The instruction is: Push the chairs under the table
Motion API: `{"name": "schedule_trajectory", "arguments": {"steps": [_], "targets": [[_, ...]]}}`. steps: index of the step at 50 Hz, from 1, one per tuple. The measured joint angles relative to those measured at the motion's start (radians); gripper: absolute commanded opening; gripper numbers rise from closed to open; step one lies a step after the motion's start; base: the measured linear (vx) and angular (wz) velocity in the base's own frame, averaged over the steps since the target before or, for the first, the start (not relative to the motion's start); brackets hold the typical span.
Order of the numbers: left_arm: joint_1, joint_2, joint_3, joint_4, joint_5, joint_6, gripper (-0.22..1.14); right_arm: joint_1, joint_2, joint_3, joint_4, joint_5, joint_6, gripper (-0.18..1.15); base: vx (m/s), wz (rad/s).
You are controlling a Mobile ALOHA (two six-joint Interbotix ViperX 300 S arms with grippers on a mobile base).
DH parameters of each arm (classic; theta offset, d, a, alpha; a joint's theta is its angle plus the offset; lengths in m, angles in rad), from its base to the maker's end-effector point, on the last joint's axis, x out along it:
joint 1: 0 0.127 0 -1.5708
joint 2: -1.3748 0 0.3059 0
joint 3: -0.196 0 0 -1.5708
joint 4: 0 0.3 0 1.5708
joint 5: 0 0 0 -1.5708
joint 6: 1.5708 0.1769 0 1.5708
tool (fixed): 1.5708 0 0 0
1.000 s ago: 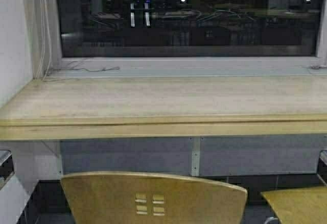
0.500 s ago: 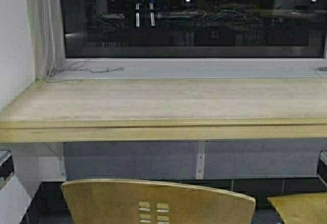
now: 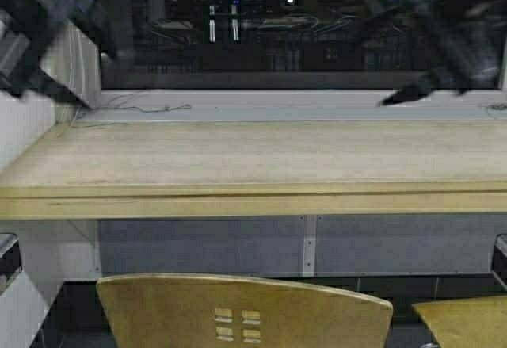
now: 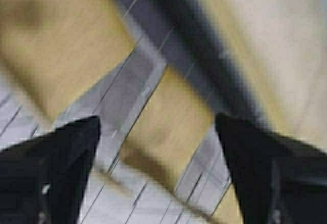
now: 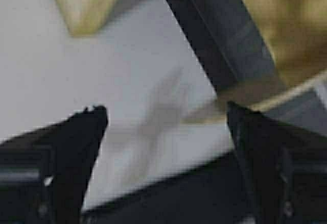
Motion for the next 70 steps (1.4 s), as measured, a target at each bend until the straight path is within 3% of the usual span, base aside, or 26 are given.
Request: {"name": "schedule_trajectory", "arguments": {"steps": [11,23,32,50,70], "targets": [[-0.158,0.394,-0.130,-0.138,-0.061,-0.003,0.98,0.091,0.408,-0.198,0.121,0.055,-0.017,1.00,-0.03,-0.02],[-0.227,0.629,-0.190,-0.330,-0.129,-0.006,0.98,0.091,0.598,-0.247,0.219,0.006,0.017,1.00,0.00,0.00],[-0.270,0.715,-0.216,-0.479,-0.227,-0.008,0.98,0.117,0.742,-0.275,0.430,-0.100,0.006,1.00,0.01,0.01],[-0.333,0.881,-0.293,-0.551,-0.222,-0.058,0.98,0.179,0.948,-0.387,0.623,-0.114,0.032,1.00,0.00,0.00],[-0.319,0.946,-0.252,-0.555,-0.233,-0.064,0.98,0.178,0.965,-0.313,0.640,-0.106,0.012,1.00,0.01,0.01]]}}
